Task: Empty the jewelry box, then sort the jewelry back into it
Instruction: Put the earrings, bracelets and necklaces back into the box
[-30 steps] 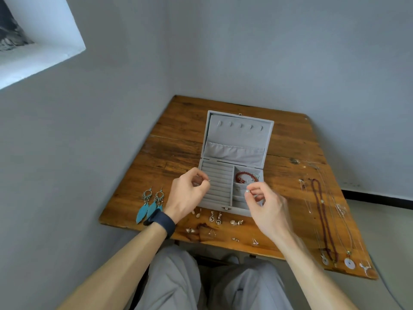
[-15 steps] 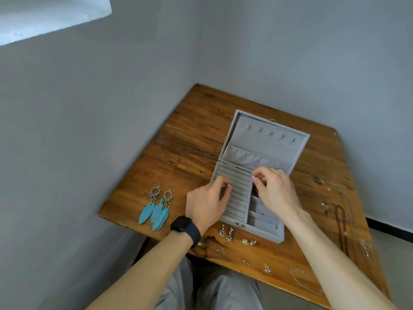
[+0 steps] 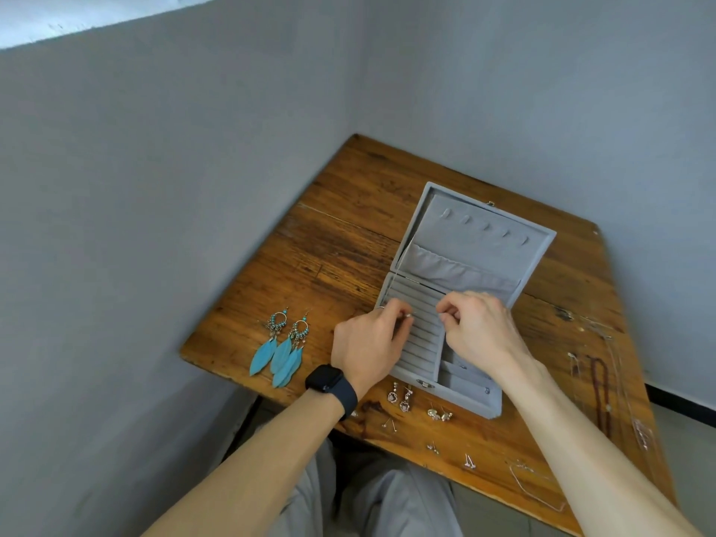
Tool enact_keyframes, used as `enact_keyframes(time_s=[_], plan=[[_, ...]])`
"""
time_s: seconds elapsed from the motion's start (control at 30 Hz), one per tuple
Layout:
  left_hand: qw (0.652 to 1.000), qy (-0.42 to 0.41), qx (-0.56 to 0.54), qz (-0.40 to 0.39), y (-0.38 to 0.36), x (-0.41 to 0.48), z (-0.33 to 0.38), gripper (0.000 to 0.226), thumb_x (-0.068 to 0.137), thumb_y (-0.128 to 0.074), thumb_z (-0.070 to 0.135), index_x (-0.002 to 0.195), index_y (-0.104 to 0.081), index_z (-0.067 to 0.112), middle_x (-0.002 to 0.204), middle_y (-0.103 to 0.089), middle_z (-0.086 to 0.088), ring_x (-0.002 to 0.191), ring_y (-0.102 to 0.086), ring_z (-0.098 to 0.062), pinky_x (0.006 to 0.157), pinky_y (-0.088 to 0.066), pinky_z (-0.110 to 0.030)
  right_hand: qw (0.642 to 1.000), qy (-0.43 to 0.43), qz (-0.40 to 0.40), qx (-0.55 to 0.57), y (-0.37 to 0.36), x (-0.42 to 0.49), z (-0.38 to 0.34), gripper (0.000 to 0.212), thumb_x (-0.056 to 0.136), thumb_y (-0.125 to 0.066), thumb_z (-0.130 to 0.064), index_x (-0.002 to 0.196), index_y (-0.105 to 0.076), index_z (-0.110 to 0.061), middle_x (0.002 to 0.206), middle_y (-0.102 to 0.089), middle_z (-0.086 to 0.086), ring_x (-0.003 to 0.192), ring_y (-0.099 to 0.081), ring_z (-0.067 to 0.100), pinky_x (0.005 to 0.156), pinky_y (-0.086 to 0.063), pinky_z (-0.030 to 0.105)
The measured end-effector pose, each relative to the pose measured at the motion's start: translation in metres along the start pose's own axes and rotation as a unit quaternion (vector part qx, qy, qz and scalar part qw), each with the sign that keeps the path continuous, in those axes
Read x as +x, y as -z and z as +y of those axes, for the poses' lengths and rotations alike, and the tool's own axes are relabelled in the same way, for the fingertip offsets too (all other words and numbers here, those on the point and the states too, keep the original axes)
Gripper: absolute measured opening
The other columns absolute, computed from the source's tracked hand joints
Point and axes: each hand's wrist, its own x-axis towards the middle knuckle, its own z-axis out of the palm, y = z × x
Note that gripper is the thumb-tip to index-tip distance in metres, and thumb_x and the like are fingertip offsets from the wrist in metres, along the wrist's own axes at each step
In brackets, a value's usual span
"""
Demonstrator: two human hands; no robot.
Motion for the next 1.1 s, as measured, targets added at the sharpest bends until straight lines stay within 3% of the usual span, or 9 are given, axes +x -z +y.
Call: enact_keyframes(time_s=[0.47, 0.6, 0.7, 0.8, 0.93, 1.1], plan=[[1.000, 0.002, 0.012, -0.002, 0.002, 0.000, 0.002, 0.014, 0.099, -0.055, 0.039, 0.107, -0.061, 0.029, 0.086, -0.074, 0.011, 0.063, -0.067, -0.009, 0.044, -0.050, -0.027, 1.000, 0.005, -0.006, -0.006, -0.006, -0.018, -0.007, 0.016, 0.093, -0.066, -0.021, 0.107, -0.072, -0.021, 0.107, -0.068, -0.003, 0.102, -0.056, 0.016, 0.087, -0.052, 0.033], [1.000, 0.004, 0.010, -0.025, 0.005, 0.000, 0.003, 0.014, 0.099, -0.056, 0.039, 0.109, -0.062, 0.032, 0.088, -0.073, 0.011, 0.067, -0.067, -0.008, 0.047, -0.048, -0.025, 0.997, -0.071, -0.019, 0.039, -0.011, -0.017, -0.008, 0.015, 0.088, -0.070, -0.025, 0.103, -0.072, -0.025, 0.107, -0.056, -0.006, 0.103, -0.055, 0.015, 0.085, -0.042, 0.024], [0.997, -0.010, 0.005, -0.072, 0.012, 0.007, 0.005, 0.017, 0.100, -0.055, 0.041, 0.113, -0.065, 0.035, 0.102, -0.071, 0.012, 0.082, -0.068, -0.010, 0.057, -0.053, -0.029, 0.989, -0.113, -0.025, 0.095, -0.012, -0.024, -0.009, 0.021, 0.087, -0.071, -0.028, 0.108, -0.071, -0.028, 0.106, -0.052, -0.008, 0.098, -0.057, 0.011, 0.081, -0.038, 0.018], [0.990, -0.050, 0.021, -0.128, 0.017, 0.021, 0.010, 0.024, 0.101, -0.053, 0.039, 0.121, -0.065, 0.034, 0.115, -0.067, 0.010, 0.095, -0.067, -0.013, 0.068, -0.055, -0.030, 0.977, -0.122, 0.024, 0.171, -0.009, -0.042, -0.007, 0.028, 0.087, -0.073, -0.024, 0.114, -0.070, -0.029, 0.107, -0.059, -0.009, 0.084, -0.057, -0.002, 0.072, -0.042, 0.010], [0.977, -0.084, 0.046, -0.190, 0.017, 0.036, 0.022, 0.026, 0.102, -0.051, 0.035, 0.124, -0.065, 0.032, 0.119, -0.065, 0.004, 0.102, -0.065, -0.018, 0.077, -0.056, -0.034, 0.948, -0.177, 0.107, 0.240, -0.010, -0.081, -0.001, 0.022, 0.087, -0.073, -0.020, 0.105, -0.071, -0.032, 0.100, -0.061, -0.017, 0.085, -0.060, -0.003, 0.076, -0.052, 0.020], [0.961, -0.103, 0.078, -0.243, 0.013, 0.044, 0.035, 0.027, 0.103, -0.049, 0.031, 0.120, -0.070, 0.028, 0.115, -0.065, -0.003, 0.100, -0.066, -0.025, 0.076, -0.056, -0.035, 0.915, -0.215, 0.181, 0.291, -0.020, -0.142, 0.001, 0.017, 0.087, -0.074, -0.014, 0.097, -0.073, -0.027, 0.094, -0.063, -0.017, 0.089, -0.061, -0.002, 0.072, -0.045, 0.006]])
